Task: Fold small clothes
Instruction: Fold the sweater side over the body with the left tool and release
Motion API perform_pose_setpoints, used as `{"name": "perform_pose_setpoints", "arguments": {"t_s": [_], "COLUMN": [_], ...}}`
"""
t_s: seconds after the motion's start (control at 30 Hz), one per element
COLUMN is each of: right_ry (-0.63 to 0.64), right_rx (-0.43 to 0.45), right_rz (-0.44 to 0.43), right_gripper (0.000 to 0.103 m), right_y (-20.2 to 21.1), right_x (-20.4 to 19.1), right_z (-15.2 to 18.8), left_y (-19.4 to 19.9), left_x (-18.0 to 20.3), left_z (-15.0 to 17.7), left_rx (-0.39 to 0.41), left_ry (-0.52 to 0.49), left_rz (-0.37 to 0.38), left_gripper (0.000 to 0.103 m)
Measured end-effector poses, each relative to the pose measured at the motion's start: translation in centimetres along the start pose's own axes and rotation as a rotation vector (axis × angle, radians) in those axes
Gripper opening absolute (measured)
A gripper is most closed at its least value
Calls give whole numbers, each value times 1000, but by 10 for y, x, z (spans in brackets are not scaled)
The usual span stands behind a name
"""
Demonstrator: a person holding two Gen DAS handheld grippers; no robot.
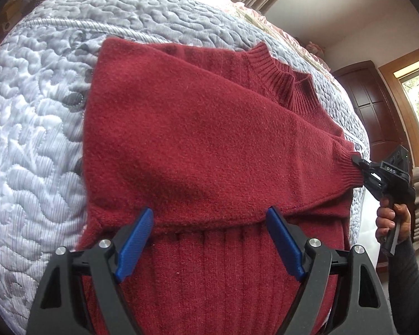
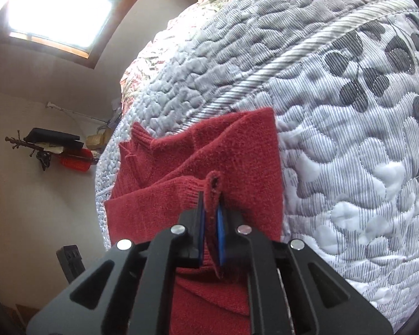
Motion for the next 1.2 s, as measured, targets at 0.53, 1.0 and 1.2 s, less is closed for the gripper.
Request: {"name": "perform_pose_setpoints", "arguments": {"t_s": [0.53,1.0,1.2], "right_ry": [-12,7,53], "right_rx": [125,-22,-3], "right_rz": [49,26,-20], "right_gripper": [14,3,9], "right_y": [36,-7,6], "right_x": [-3,10,-6], "right_z": [33,40,43], "left_y": [13,42,28], "left_x": [-22,-11,-5], "left_z": [-96,-54,-2], "left_rx": [69,165,98], "left_ry": [-7,-88,-88], "left_rz": [25,-47,-31], "left_gripper": [84,84,84]}}
Point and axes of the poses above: each gripper's, at about its wrist camera, not at the fingertips, and y roughly against the way its jaws point, x to its right, z to its underside, the point moved 1 cm from there along -y, roughly the way its jaws point, and after that the axes turned 12 degrees about -x, right-handed, at the moved point
